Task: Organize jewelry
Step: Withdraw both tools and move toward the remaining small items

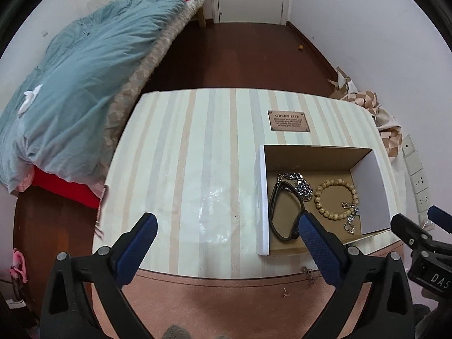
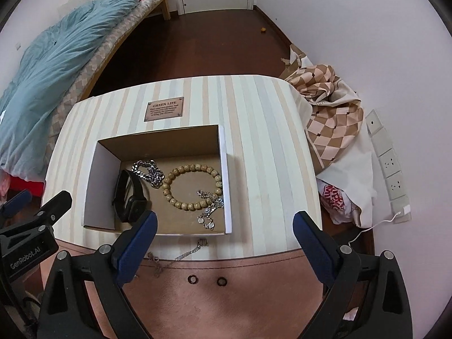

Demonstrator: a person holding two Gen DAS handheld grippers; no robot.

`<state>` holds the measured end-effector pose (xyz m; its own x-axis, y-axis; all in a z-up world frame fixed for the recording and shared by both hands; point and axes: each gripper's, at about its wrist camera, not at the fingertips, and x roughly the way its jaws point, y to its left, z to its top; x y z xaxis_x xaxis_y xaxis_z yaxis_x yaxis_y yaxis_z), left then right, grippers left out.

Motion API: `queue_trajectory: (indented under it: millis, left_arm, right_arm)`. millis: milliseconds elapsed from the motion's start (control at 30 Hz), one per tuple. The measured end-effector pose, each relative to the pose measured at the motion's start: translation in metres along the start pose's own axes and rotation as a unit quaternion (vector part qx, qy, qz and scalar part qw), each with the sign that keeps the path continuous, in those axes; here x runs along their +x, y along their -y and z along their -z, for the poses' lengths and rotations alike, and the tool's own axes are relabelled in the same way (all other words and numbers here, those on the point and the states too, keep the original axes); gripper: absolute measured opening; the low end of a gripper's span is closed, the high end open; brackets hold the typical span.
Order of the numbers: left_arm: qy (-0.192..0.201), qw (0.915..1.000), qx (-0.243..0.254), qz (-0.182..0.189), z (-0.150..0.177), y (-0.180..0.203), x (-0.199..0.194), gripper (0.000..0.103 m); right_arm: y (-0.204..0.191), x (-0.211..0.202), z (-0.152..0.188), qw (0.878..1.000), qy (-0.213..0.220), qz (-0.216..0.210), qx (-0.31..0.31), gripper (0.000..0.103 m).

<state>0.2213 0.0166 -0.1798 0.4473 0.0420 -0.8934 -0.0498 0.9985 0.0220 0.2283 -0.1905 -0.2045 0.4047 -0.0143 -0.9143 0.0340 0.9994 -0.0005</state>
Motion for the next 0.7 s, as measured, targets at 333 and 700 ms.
queue_trajectory:
  millis: [333,700]
  left_arm:
    - [0.052,0.9986,-0.011,-0.008,0.015,0.004,-0.055,0.102]
    - [0.091,0.9958,-0.012,0.001,0.039,0.008,-0.117,0.102]
  right_arm:
    - [0.004,-0.052,0.017,0.999,0.049,0.012,0.009,0.098]
    - [0.011,-0.131,0.039,0.992,0.123,0.014,0.015,0.098]
